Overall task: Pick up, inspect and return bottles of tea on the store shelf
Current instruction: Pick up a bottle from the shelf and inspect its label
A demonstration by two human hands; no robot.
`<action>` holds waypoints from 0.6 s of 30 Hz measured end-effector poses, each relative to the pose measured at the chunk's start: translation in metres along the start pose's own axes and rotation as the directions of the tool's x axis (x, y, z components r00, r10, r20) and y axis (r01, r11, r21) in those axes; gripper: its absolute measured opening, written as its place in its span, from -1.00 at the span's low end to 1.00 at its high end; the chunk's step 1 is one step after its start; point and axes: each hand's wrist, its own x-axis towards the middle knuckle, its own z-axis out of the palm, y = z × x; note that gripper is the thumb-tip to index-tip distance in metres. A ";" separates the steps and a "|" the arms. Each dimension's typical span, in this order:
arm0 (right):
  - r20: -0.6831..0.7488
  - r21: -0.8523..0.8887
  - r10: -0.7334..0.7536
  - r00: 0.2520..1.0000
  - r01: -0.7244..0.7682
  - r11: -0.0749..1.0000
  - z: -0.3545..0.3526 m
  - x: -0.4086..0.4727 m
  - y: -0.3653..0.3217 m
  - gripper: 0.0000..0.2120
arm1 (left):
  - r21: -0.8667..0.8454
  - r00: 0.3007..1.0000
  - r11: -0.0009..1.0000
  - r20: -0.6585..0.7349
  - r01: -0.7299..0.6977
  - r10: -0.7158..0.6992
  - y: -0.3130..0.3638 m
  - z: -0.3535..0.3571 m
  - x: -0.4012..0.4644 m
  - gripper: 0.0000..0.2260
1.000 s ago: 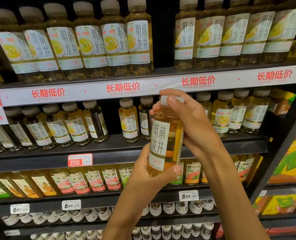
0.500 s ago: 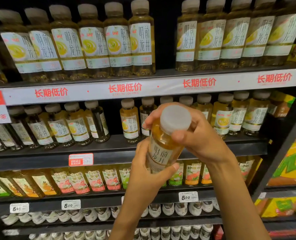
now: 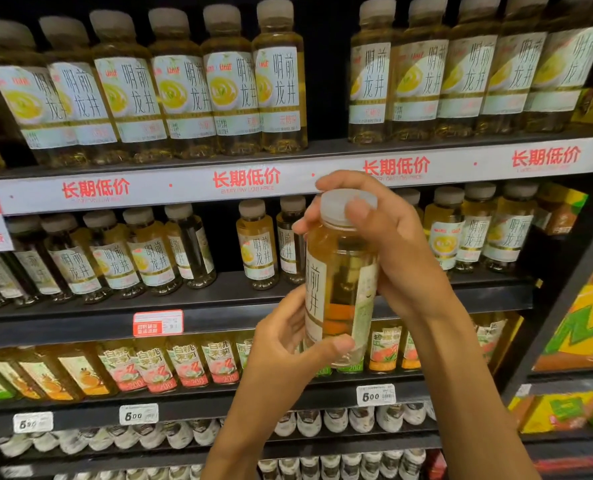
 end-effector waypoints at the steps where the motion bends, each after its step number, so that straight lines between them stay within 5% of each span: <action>1: -0.012 0.008 0.012 1.000 -0.012 1.000 0.001 0.002 0.000 -0.78 | -0.003 0.999 1.000 0.035 0.015 -0.014 0.000 0.001 -0.001 -0.55; 4: -0.057 -0.026 0.030 0.998 -0.032 0.999 0.004 0.003 0.002 -0.82 | -0.037 0.994 0.997 0.091 0.063 -0.059 0.002 0.005 -0.003 -0.54; 9: -0.189 -0.059 0.011 0.982 -0.023 0.998 0.004 0.006 0.005 -0.75 | -0.133 0.995 0.987 -0.031 0.088 -0.093 0.000 0.005 -0.001 -0.54; 15: 0.067 0.021 0.078 0.995 -0.080 0.997 0.001 0.007 0.002 -0.77 | -0.415 0.966 0.874 0.059 0.254 -0.253 -0.003 0.002 -0.003 -0.45; 18: 0.056 0.099 0.073 0.996 -0.078 0.992 0.002 0.005 0.005 -0.79 | -0.352 0.966 0.902 0.025 0.249 -0.257 -0.002 0.005 -0.004 -0.48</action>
